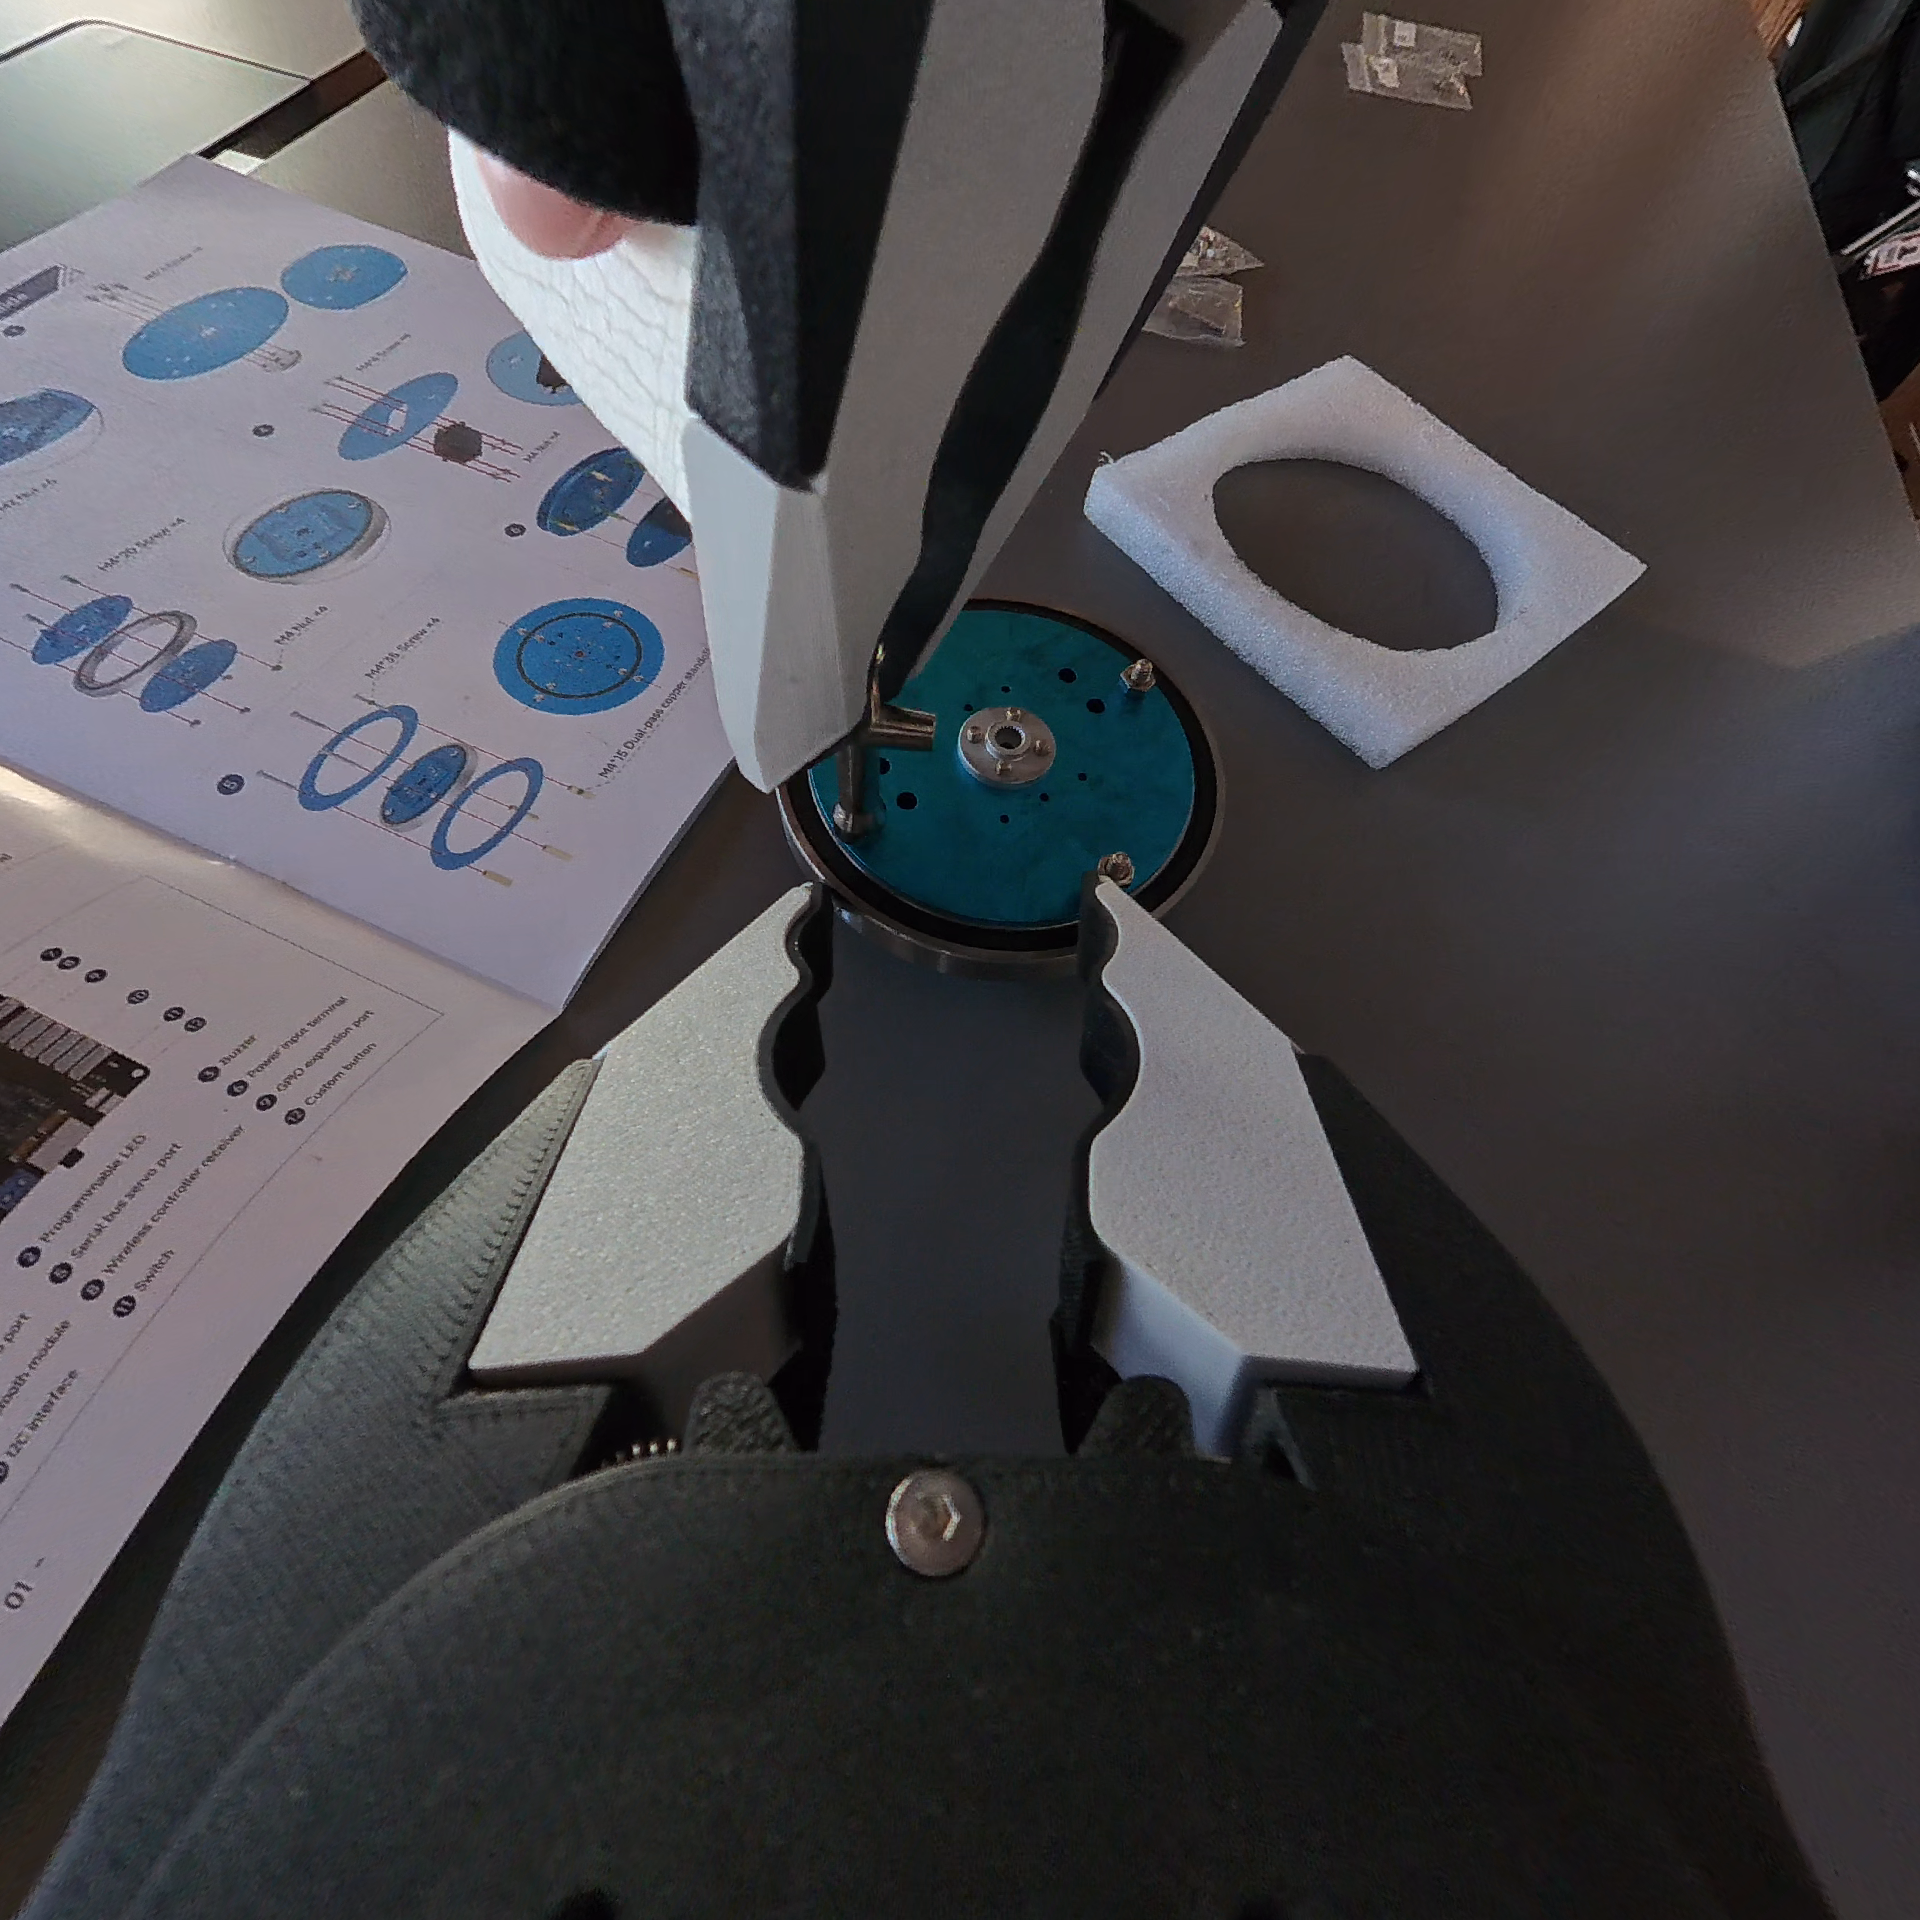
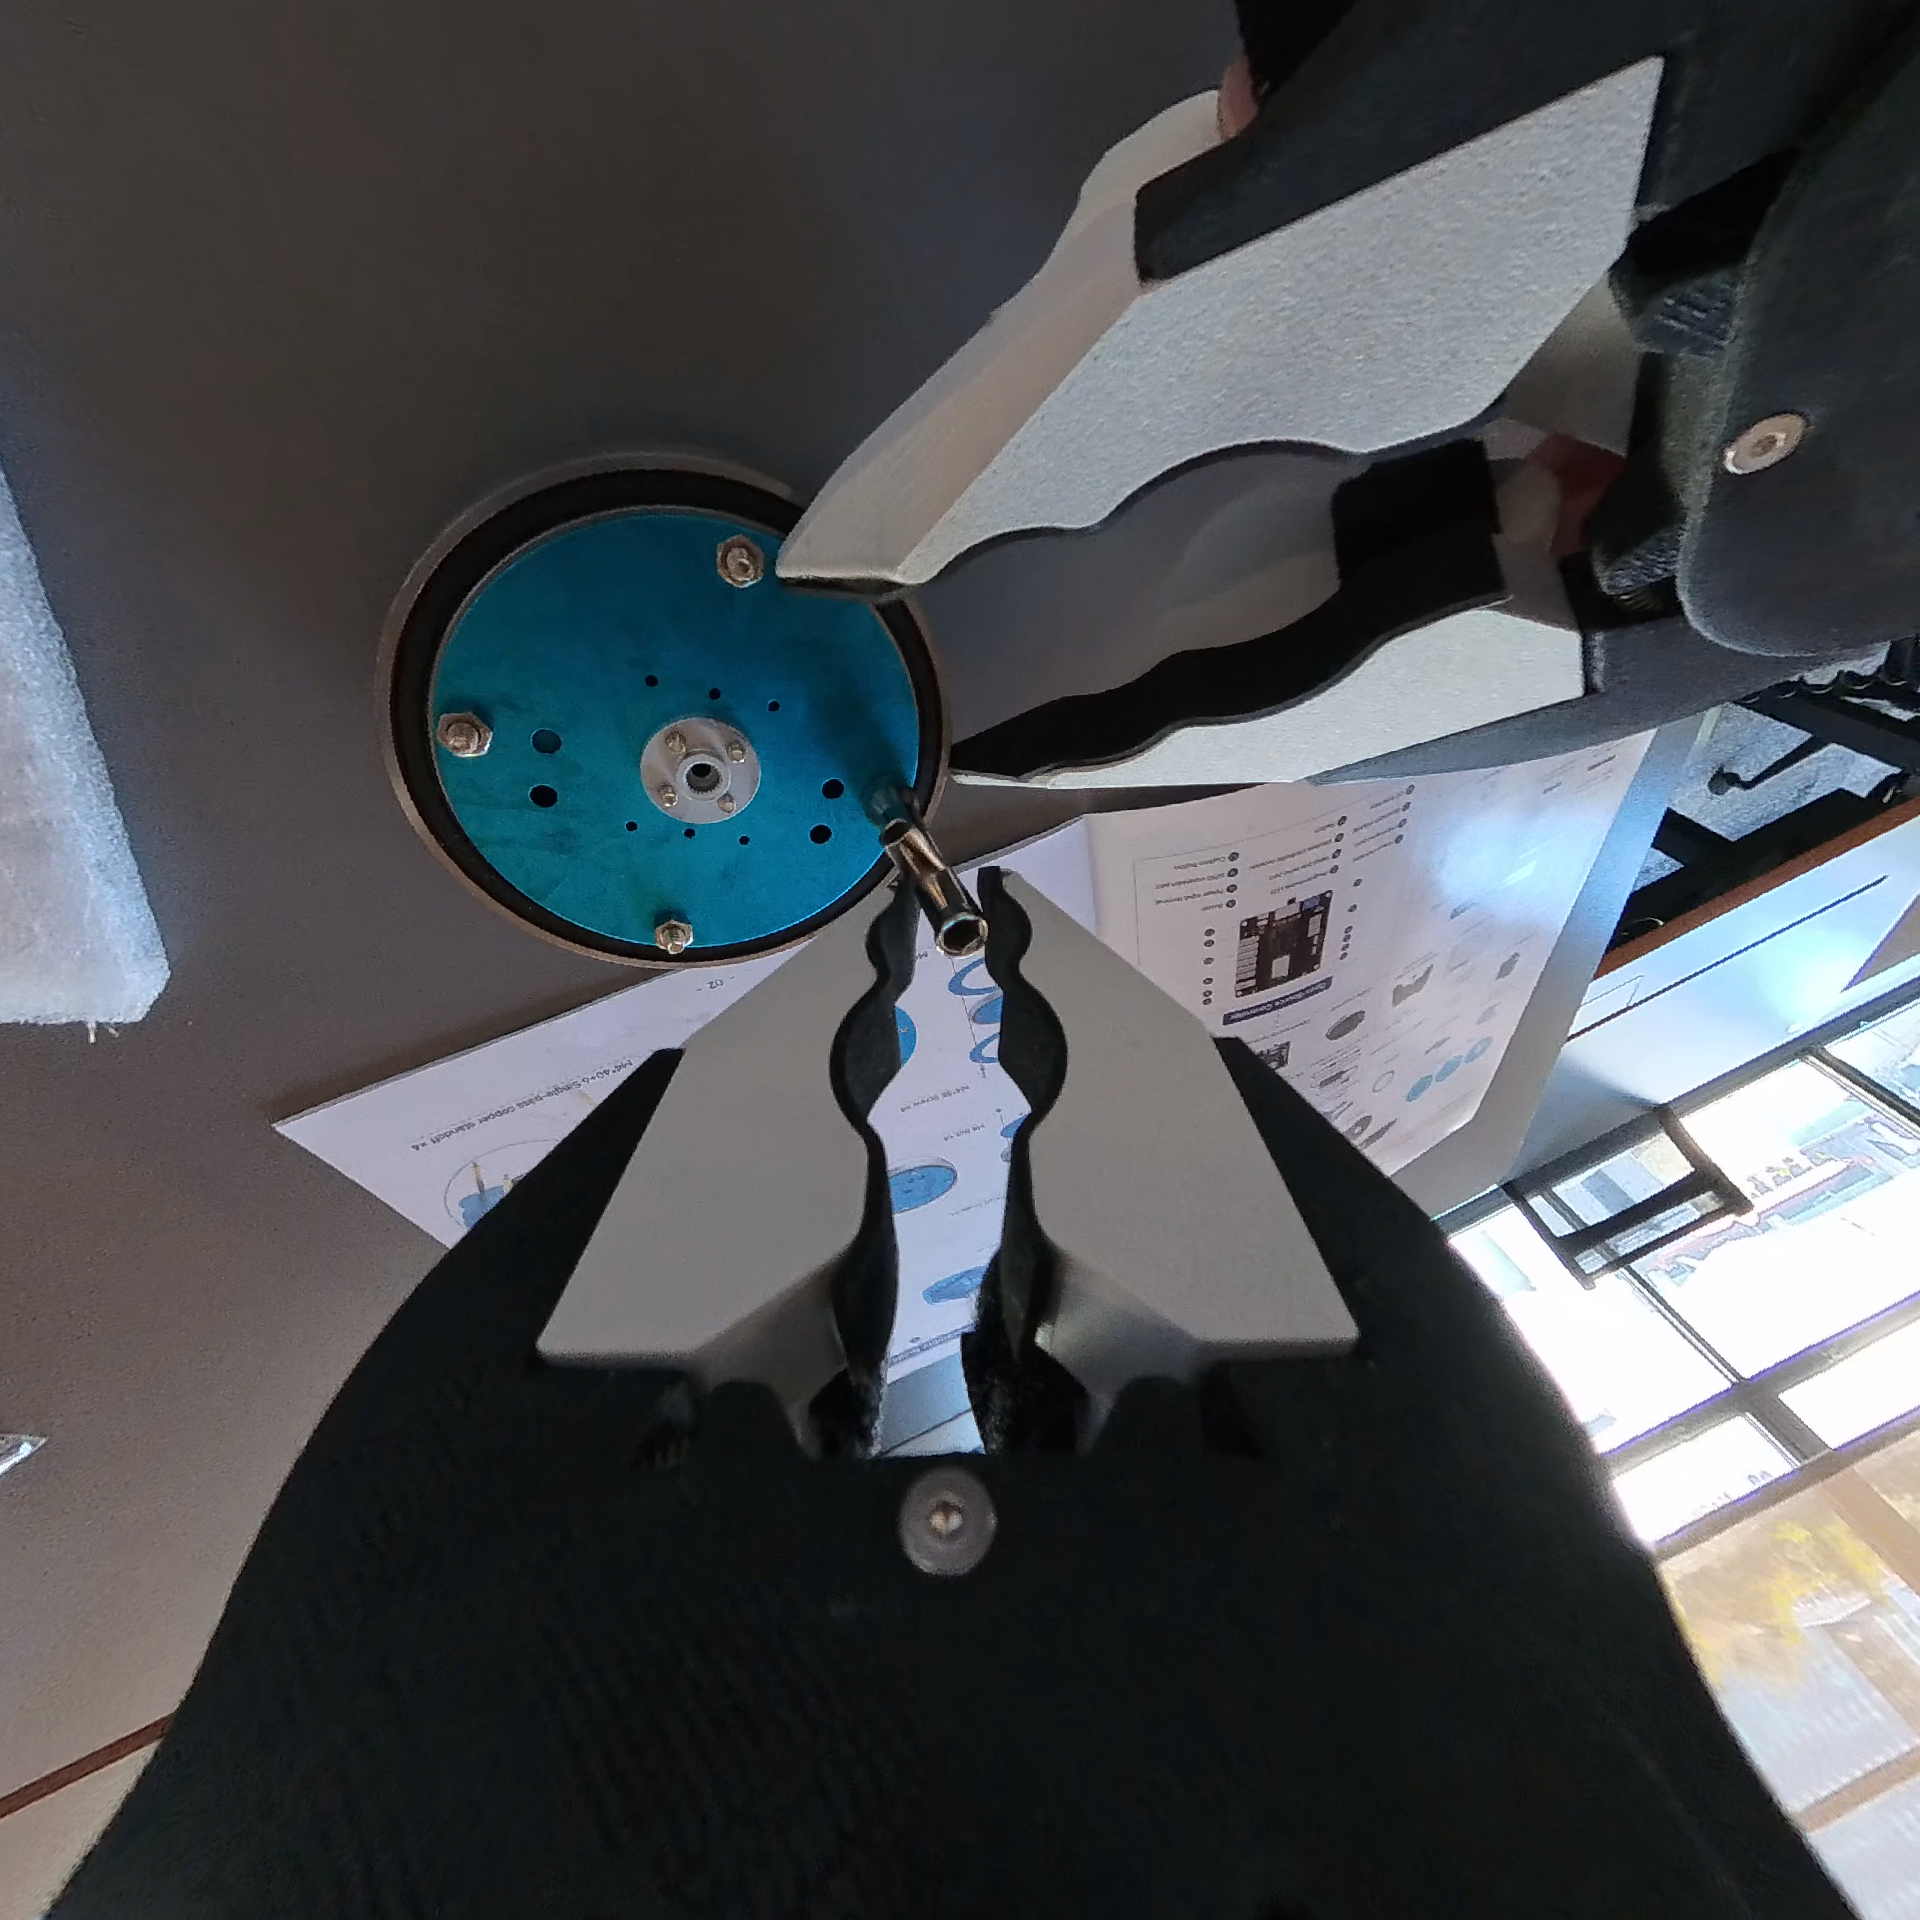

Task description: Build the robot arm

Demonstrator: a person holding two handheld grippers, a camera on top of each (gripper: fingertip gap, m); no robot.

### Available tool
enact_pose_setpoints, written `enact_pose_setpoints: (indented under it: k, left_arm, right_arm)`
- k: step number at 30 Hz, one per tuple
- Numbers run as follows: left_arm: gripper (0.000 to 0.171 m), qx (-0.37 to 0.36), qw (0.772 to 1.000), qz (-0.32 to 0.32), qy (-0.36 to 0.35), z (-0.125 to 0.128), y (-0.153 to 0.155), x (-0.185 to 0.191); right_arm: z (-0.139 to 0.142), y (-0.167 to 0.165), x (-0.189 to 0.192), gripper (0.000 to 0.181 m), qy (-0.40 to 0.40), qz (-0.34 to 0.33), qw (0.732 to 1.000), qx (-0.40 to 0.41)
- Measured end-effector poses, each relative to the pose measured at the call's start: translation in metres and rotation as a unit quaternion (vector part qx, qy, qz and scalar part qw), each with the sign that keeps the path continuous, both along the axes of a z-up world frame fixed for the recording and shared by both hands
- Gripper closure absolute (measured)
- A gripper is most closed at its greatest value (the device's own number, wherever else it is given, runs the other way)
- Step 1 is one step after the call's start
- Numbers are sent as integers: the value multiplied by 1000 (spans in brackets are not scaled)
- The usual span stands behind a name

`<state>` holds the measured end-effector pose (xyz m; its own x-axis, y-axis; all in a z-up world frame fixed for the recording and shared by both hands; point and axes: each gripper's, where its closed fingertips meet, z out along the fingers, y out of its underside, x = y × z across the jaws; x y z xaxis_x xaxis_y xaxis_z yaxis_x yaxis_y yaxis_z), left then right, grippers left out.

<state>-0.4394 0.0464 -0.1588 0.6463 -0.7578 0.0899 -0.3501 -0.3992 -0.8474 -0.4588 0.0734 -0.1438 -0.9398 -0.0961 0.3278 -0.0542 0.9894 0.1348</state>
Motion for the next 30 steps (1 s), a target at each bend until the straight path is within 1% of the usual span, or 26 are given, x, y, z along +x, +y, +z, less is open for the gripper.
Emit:
enact_pose_setpoints:
  k: [3,8,17,24,30]
  left_arm:
    - [124,-1,1000,0,-1,0,0,0]
    - [125,-2,1000,1,-1,0,0,0]
    - [126,-4,1000,1,-3,0,-1,-1]
    - [127,-6,1000,0,-4,0,-1,-1]
    - [127,-5,1000,2,-4,0,-1,-1]
  right_arm:
    - [0,-1,-1,168,7,4,1000,9]
    - [4,-5,-3,160,21,16,1000,16]
    - [2,-6,2,166,13,22,999,21]
    - [-1,-3,6,171,-5,-8,1000,7]
    - [-2,-1,8,172,-39,-92,995,-27]
